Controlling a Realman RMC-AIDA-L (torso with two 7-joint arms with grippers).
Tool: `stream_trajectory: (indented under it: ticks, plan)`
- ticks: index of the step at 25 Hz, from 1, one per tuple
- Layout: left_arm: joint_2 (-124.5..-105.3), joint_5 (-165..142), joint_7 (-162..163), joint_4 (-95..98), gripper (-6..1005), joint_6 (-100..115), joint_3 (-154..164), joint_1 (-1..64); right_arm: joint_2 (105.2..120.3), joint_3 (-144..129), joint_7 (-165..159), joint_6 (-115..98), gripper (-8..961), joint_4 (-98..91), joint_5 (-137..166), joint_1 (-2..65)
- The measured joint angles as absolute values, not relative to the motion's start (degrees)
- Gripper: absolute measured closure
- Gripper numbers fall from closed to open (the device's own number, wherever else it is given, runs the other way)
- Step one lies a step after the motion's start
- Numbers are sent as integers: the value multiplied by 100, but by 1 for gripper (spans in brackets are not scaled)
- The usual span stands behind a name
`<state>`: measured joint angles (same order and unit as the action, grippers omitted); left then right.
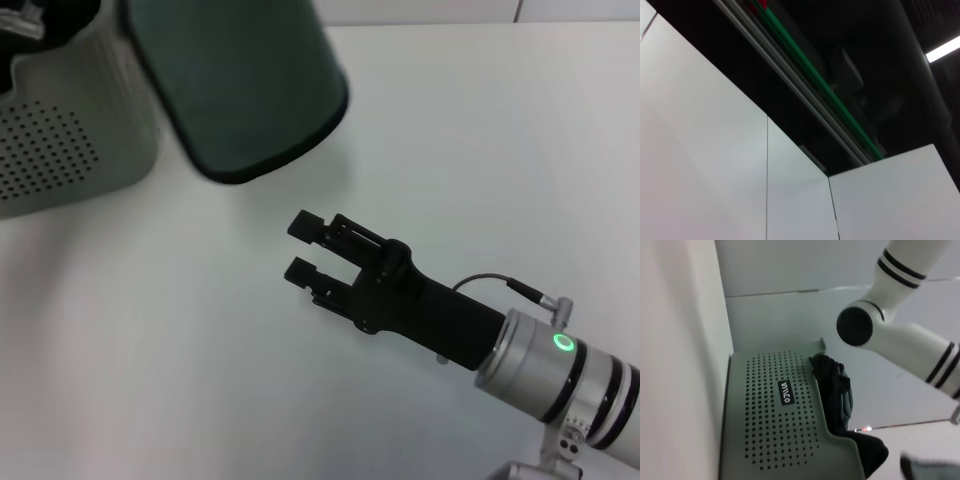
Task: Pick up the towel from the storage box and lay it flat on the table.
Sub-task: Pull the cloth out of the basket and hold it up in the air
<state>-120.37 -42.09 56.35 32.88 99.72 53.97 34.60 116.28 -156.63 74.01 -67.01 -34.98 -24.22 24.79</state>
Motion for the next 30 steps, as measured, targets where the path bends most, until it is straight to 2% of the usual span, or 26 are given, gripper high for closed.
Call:
stream_trajectory:
  ticks: [10,21,30]
  plan:
    - [-12044,-4162,5462,3144,968,9750,5702,3670,11628,-15624,8097,-6675,240,-3629,-2483,2724]
    - [-12050,-4012,5434,3100,968,9746,5903,3621,11628,-15408,8156,-6655,245,-3623,-2549,2869]
    - [-12050,-4010,5447,3097,967,9754,5915,3613,11628,-15404,8187,-6675,497,-3617,-2552,2895]
